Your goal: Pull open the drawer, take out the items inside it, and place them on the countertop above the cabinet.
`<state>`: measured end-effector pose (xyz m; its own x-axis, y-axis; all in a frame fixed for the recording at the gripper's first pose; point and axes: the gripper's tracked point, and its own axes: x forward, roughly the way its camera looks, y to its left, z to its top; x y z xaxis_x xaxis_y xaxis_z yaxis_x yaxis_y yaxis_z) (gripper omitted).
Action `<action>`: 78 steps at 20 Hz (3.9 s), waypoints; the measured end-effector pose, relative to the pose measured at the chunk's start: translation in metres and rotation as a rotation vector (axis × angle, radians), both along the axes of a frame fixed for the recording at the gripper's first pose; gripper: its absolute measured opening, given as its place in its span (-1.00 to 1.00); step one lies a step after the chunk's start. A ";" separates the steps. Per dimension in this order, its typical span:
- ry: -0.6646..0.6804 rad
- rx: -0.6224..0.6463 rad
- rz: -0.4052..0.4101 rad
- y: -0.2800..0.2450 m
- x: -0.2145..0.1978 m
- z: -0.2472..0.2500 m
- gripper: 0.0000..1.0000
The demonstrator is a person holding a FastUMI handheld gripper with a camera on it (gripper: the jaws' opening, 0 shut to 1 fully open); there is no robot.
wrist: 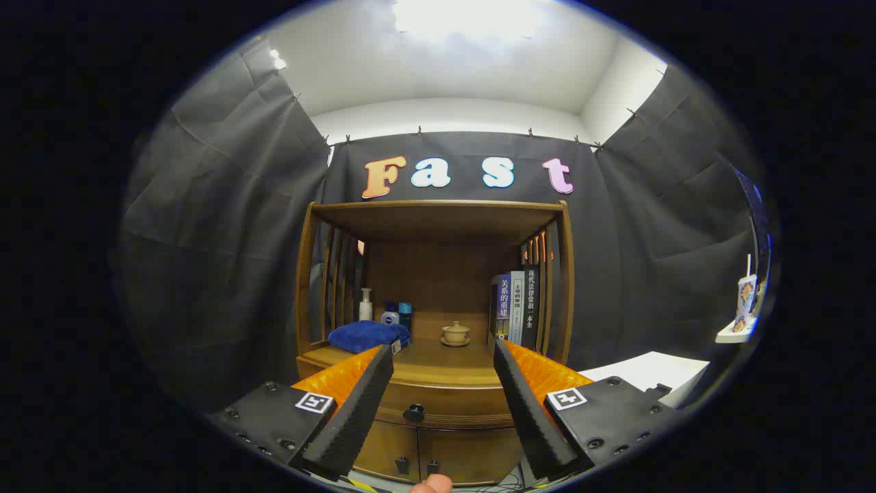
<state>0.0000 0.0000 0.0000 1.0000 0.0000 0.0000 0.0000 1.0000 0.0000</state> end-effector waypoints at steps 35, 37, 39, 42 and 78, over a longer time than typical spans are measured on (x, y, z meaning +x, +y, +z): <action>0.109 0.067 -0.098 0.019 0.120 -0.115 0.96; 0.141 0.070 -0.108 0.019 0.140 -0.153 0.96; 0.187 0.065 -0.103 0.025 0.152 -0.190 0.97; 0.241 0.071 -0.070 0.037 0.161 -0.231 0.97; 0.390 0.015 -0.112 0.061 0.066 -0.261 -0.26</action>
